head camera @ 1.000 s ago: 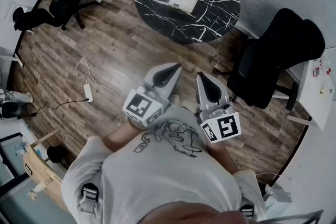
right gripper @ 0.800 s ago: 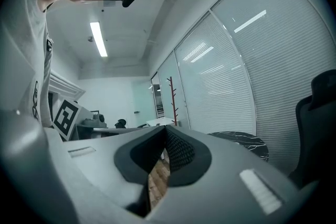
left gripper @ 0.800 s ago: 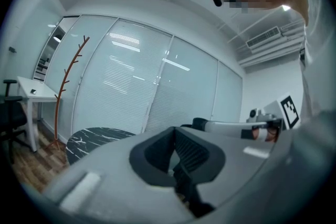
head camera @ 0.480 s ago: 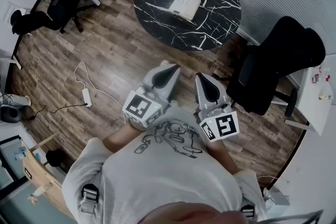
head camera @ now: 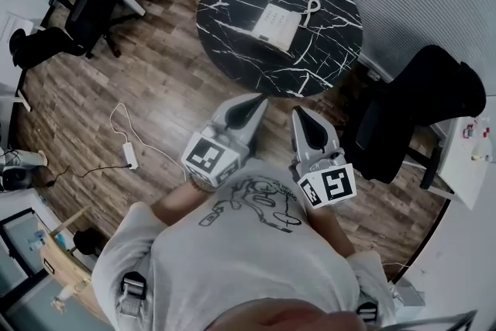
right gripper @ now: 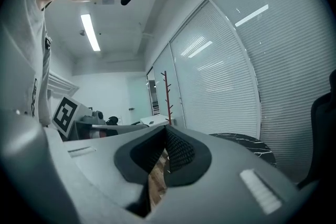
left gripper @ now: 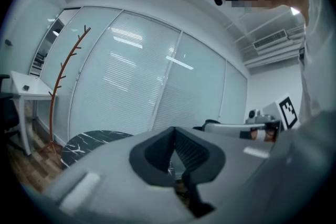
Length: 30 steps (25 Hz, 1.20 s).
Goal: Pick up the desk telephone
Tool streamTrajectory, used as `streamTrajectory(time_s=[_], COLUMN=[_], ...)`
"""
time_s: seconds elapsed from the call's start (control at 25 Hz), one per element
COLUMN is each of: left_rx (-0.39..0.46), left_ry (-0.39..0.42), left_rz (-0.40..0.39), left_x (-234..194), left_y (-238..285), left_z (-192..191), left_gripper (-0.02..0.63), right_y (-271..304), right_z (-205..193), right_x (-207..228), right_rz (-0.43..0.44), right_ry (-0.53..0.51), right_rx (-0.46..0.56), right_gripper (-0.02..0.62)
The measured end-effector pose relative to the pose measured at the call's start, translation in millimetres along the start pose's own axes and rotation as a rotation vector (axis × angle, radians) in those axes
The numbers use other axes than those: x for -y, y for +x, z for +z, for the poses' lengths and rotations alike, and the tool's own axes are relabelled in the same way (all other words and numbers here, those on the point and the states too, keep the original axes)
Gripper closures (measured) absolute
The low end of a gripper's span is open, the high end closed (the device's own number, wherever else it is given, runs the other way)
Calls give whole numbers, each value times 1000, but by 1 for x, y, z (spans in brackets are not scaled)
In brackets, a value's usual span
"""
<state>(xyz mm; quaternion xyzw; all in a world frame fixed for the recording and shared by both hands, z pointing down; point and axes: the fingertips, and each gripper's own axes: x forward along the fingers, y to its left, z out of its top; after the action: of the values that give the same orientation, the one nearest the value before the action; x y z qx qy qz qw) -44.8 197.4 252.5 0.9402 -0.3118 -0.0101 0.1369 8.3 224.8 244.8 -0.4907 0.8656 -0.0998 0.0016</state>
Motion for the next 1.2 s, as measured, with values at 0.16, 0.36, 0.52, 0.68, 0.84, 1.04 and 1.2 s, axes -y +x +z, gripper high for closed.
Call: streamTrajectory(time_s=[0.16, 0.36, 0.52, 0.68, 0.84, 1.04, 1.2], left_rx=[-6, -16, -23, -30, -33, -56, -81], left_ry=[0, -3, -11, -8, -7, -19, -24], left_rz=[-9, -24, -35, -57, -71, -78, -82], left_x=[-40, -87, -124, -155, -186, -215, -230], left_y=[25, 58, 85, 111, 132, 149, 159], left_z=[13, 29, 40, 52, 58, 61, 55], left_gripper=[604, 604, 604, 604, 604, 604, 604], right_y=[43, 97, 137, 174, 206, 234, 248], right_z=[8, 19, 29, 39, 42, 39, 33], right_x=[20, 46, 66, 86, 103, 118, 129], right_rz=[-7, -10, -19, -33, -45, -68, -78], right_ry=[0, -2, -6, -11, -13, 5, 17], right_rx=[-6, -12, -18, -19, -24, -37, -49], right_gripper=[589, 589, 589, 589, 589, 589, 589])
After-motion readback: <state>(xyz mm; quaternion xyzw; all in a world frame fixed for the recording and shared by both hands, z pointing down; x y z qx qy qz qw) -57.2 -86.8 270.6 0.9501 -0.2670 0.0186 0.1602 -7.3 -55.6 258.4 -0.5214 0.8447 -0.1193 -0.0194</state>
